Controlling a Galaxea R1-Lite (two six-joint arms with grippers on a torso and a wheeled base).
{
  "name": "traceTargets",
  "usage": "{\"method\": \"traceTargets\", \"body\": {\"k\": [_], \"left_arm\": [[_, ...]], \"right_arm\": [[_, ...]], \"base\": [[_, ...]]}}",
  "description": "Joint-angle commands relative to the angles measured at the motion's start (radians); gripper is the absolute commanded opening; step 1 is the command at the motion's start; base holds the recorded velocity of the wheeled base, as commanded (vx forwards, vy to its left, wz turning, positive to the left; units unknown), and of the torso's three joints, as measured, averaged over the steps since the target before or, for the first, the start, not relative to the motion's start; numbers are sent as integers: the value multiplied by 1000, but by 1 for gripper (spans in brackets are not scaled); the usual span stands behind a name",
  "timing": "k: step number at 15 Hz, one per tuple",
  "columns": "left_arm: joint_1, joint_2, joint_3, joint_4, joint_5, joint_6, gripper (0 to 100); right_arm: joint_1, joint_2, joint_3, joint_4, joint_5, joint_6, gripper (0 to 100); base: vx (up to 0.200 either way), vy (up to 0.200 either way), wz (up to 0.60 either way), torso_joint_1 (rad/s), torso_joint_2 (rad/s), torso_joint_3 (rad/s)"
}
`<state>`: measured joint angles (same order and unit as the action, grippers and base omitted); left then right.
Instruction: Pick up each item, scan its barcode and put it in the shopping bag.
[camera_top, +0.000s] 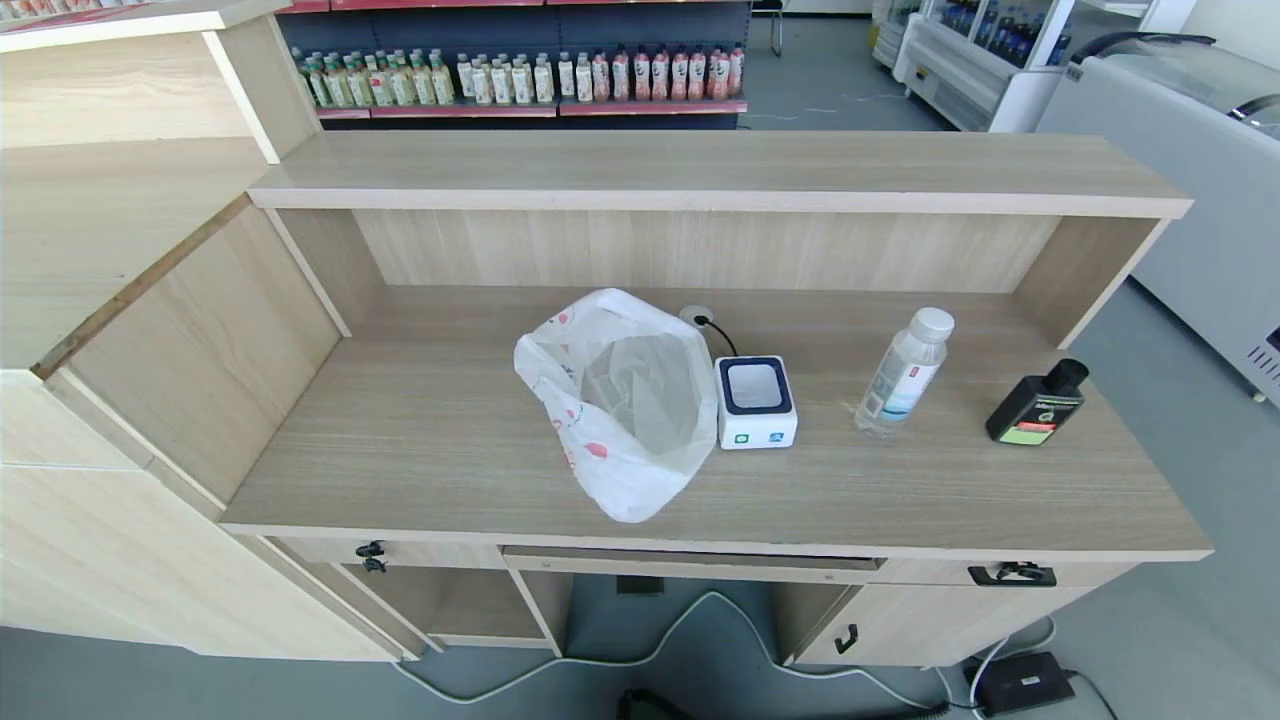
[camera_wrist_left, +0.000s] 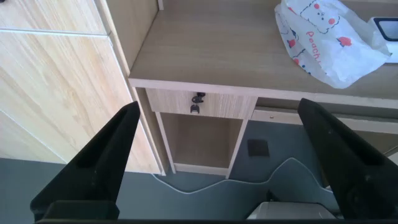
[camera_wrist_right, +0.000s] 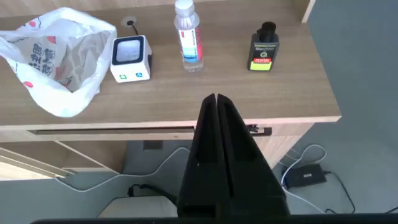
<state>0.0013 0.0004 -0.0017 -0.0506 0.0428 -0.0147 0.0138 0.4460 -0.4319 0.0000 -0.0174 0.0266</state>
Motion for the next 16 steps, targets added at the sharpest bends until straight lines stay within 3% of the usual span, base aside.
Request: {"method": "traceTargets", "body": {"k": [1, 2, 4, 6, 10, 13, 16], "left_arm": [[0, 0, 0, 0, 0, 1, 100], [0, 0, 0, 0, 0, 1, 100], [0, 0, 0, -2, 0, 1, 100], [0, 0, 0, 0, 0, -1, 100], [0, 0, 0, -2, 0, 1, 100], [0, 0, 0, 0, 0, 1, 100], [0, 0, 0, -2, 0, -1, 100]], "right_arm": [[-20, 339, -168, -67, 16, -14, 0], [-25, 376, -166, -72, 16, -25, 100], [-35, 456, -160, -78, 8, -45, 100], [-68, 560, -120, -172, 10, -42, 100], [-98, 947, -13, -675, 53, -47, 100], [-106, 1188, 24, -946, 65, -47, 100], [-100, 1341, 2, -1100, 68, -48, 100]], "base": [[0, 0, 0, 0, 0, 0], [0, 0, 0, 0, 0, 0], [0, 0, 0, 0, 0, 0], [0, 0, 0, 0, 0, 0], [0, 0, 0, 0, 0, 0], [0, 0, 0, 0, 0, 0], [0, 0, 0, 0, 0, 0]]}}
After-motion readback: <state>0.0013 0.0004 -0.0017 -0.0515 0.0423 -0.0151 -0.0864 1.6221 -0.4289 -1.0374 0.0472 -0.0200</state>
